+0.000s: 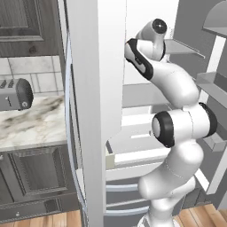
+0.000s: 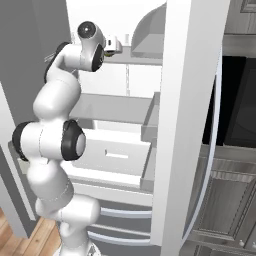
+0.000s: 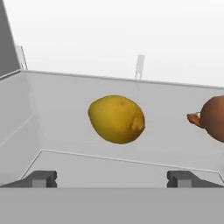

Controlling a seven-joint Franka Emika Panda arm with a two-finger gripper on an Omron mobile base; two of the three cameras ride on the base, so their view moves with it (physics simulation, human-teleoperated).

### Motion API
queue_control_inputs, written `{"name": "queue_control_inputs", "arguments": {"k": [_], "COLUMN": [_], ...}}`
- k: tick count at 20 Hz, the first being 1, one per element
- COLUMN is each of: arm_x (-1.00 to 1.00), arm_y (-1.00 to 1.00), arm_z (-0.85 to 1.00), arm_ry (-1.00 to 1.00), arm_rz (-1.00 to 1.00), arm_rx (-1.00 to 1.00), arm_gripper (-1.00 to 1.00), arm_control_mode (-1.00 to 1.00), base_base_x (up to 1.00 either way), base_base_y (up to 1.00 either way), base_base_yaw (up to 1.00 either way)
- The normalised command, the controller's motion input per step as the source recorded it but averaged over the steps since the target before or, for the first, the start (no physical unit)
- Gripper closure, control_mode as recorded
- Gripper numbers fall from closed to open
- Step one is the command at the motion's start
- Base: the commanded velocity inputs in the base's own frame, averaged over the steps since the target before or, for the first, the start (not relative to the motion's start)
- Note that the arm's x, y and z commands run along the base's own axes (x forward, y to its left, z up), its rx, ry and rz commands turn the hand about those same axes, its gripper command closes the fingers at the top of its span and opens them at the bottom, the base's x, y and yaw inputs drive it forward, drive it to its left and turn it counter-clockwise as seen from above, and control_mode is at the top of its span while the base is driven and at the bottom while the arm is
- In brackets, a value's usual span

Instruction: Grab the lemon and onion from the fridge, place them in the blender, close the lid, and turn on the blender to create a marinade.

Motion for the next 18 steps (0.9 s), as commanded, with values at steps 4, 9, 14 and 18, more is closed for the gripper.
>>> {"name": "queue_control_inputs", "arguments": {"k": [4,9,14,18], "arm_x": [0.38,0.4,0.38,0.37], "arm_y": [0.0,0.0,0.0,0.0], "arm_z": [-0.01,-0.06,-0.11,-0.09], "arm_ry": [0.0,0.0,0.0,0.0], "arm_rz": [-0.01,0.0,0.0,0.0], "arm_rx": [0.0,0.0,0.0,0.0], "arm_gripper": [-1.0,-1.0,-1.0,-1.0], "arm_control_mode": [-1.0,-1.0,-1.0,-1.0], "base_base_x": [0.0,0.0,0.0,0.0], "base_base_y": [0.0,0.0,0.0,0.0], "base_base_yaw": [0.0,0.0,0.0,0.0]}}
